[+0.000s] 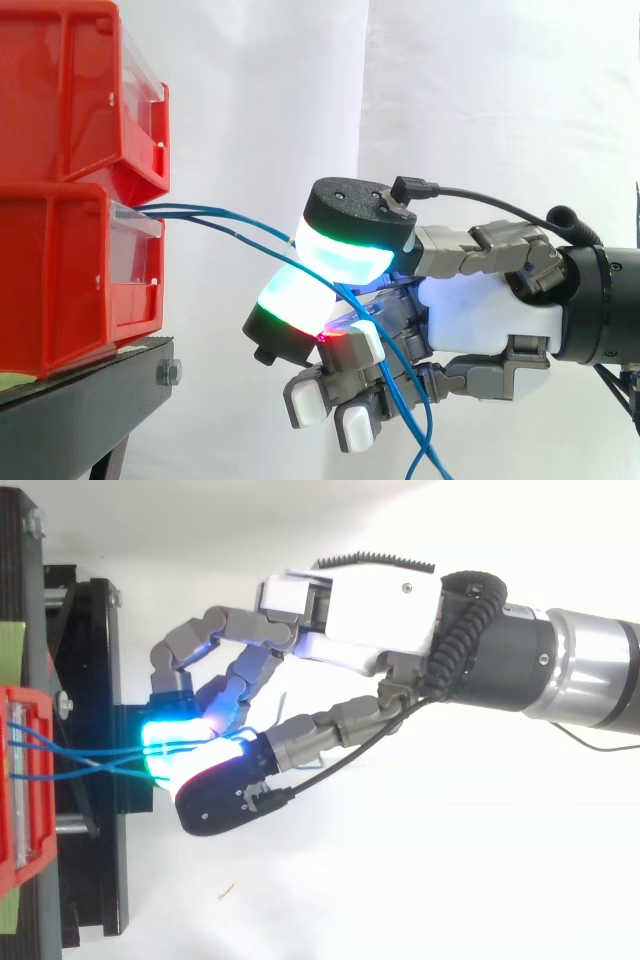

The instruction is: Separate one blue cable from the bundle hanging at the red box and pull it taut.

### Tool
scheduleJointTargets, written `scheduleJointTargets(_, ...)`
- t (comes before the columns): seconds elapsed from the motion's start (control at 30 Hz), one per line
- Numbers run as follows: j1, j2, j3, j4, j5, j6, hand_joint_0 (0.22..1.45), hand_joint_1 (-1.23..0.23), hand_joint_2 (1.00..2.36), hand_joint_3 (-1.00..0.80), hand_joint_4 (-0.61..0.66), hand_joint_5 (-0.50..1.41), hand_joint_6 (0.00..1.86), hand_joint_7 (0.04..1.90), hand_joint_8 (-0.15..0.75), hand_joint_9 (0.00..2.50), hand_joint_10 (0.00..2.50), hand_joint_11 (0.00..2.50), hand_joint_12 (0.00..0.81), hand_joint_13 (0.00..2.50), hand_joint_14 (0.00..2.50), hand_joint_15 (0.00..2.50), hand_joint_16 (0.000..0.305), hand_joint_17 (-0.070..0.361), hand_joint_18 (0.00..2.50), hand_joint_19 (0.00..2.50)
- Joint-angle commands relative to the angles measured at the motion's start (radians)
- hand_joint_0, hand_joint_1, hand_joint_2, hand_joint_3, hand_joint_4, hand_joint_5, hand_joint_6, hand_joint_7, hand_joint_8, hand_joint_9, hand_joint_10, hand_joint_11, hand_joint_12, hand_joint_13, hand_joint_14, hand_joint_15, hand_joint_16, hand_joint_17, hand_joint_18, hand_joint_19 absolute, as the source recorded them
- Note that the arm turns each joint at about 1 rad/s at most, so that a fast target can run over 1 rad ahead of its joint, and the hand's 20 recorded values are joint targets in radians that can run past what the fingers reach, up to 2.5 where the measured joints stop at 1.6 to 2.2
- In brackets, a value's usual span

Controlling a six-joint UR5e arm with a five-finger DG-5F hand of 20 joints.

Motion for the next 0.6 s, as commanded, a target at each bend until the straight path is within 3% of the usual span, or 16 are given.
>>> scheduleJointTargets(0.0,0.0,0.0,0.0,0.002,0.0,0.0,0.77,-0.96,1.01,-0.42,0.11,-0.19,0.9,1.17,0.326,1.04,0.03,1.08,0.379,0.94,0.03,0.73,0.043,0.098,0.84,0.7)
scheduleJointTargets(0.03,0.0,0.001,0.0,0.002,0.0,0.0,0.79,-0.95,1.0,-0.5,0.12,-0.19,0.9,1.19,0.324,1.04,0.03,1.09,0.377,0.94,0.02,0.73,0.043,0.097,0.84,0.69)
scheduleJointTargets(0.17,0.0,0.0,0.0,-0.003,0.0,0.0,0.74,-0.97,1.0,-0.5,0.12,-0.18,0.9,1.19,0.324,1.05,0.03,1.09,0.374,0.94,0.03,0.72,0.043,0.097,0.85,0.68)
scheduleJointTargets(0.37,0.0,0.0,0.0,-0.003,0.0,0.0,0.48,-0.98,1.0,-0.5,0.14,-0.16,0.88,1.15,0.345,1.05,0.02,1.05,0.4,0.92,0.02,0.72,0.048,0.108,0.85,0.7)
scheduleJointTargets(0.43,0.0,0.001,0.0,-0.003,0.0,0.0,0.44,-0.83,1.0,-0.5,0.16,-0.15,0.86,1.09,0.371,1.1,0.02,1.02,0.417,0.95,0.02,0.71,0.052,0.116,0.89,0.71)
scheduleJointTargets(0.57,0.0,0.0,0.0,0.0,0.0,-0.002,0.49,-0.55,1.0,-0.5,0.15,-0.14,0.82,1.11,0.363,1.14,0.02,1.01,0.404,0.97,0.02,0.71,0.049,0.111,0.89,0.73)
